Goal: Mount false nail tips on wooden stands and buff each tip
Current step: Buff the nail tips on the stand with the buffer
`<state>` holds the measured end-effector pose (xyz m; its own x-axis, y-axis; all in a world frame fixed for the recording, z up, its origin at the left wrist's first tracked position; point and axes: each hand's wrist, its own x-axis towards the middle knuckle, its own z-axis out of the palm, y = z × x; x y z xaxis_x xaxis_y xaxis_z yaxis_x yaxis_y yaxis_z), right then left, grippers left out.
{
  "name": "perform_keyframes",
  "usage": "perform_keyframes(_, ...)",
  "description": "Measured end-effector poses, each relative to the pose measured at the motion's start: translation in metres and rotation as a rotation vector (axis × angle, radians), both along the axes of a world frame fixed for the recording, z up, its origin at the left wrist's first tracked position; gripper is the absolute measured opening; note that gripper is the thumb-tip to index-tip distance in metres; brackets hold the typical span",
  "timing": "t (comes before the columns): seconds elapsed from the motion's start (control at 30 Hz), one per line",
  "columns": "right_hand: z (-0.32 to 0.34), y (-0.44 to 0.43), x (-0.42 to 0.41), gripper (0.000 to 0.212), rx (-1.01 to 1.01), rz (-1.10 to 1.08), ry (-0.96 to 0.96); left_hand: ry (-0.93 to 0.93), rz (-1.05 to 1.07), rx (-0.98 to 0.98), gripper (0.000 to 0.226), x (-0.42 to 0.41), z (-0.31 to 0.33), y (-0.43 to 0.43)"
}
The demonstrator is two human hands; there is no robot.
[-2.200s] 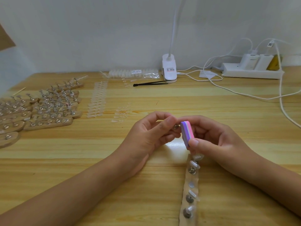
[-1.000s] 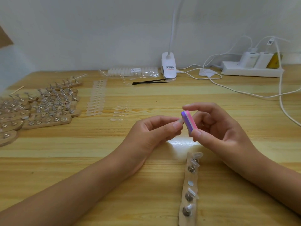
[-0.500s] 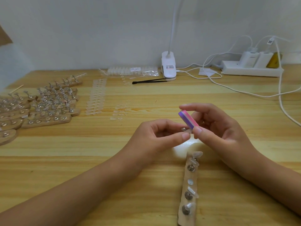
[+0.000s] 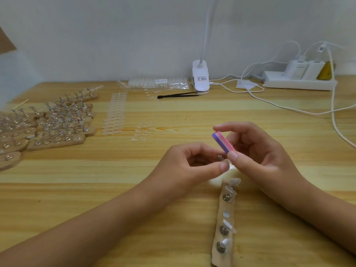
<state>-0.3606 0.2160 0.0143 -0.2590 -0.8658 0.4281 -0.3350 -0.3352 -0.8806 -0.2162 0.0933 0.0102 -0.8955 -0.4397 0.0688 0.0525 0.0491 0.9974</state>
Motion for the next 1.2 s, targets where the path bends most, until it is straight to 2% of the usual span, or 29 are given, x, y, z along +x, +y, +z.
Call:
perform_keyframes(0.17, 0.0004, 0.0010, -0.0006, 0.037, -0.009, 0.002, -0.006, 0.014, 0.106, 0.177, 0.019, -0.0035, 0.0020, -0.0064)
perform_keyframes(0.3, 0.0008, -0.0006, 0.0010, 0.035, -0.009, 0.008, 0.006, 0.005, -0.003, -0.003, 0.012, -0.0005, 0.0004, 0.0011)
perform_keyframes(0.47, 0.0007, 0.0016, 0.0004, 0.037, -0.010, 0.000, 0.002, 0.006, 0.116, 0.170, 0.017, -0.0025, 0.0015, -0.0068)
perform_keyframes(0.57, -0.0001, 0.0000, 0.0008, 0.037, -0.017, 0.003, 0.006, -0.005, 0.041, 0.038, 0.022, -0.0003, -0.0001, -0.0027)
perform_keyframes(0.7, 0.0002, 0.0011, -0.0003, 0.035, -0.013, 0.009, 0.000, 0.024, 0.097, 0.164, 0.024, -0.0023, 0.0017, -0.0050)
perform_keyframes(0.83, 0.0003, -0.0005, -0.0002, 0.035, -0.016, 0.009, 0.015, 0.013, -0.012, -0.022, 0.013, 0.0008, 0.0011, 0.0015)
perform_keyframes(0.97, 0.0004, -0.0004, -0.0008, 0.037, -0.012, 0.000, -0.002, 0.020, 0.116, 0.180, 0.016, -0.0026, 0.0027, -0.0053)
perform_keyframes(1.0, 0.0003, -0.0001, -0.0003, 0.037, -0.013, 0.004, 0.001, 0.020, 0.122, 0.177, 0.016, -0.0027, 0.0024, -0.0060)
perform_keyframes(1.1, 0.0004, -0.0003, 0.0006, 0.037, -0.015, 0.011, 0.015, -0.002, 0.020, 0.006, 0.014, -0.0001, 0.0001, -0.0007)
perform_keyframes(1.2, 0.0008, 0.0004, -0.0007, 0.037, -0.011, 0.010, 0.010, 0.009, 0.076, 0.085, 0.017, -0.0024, 0.0009, -0.0034)
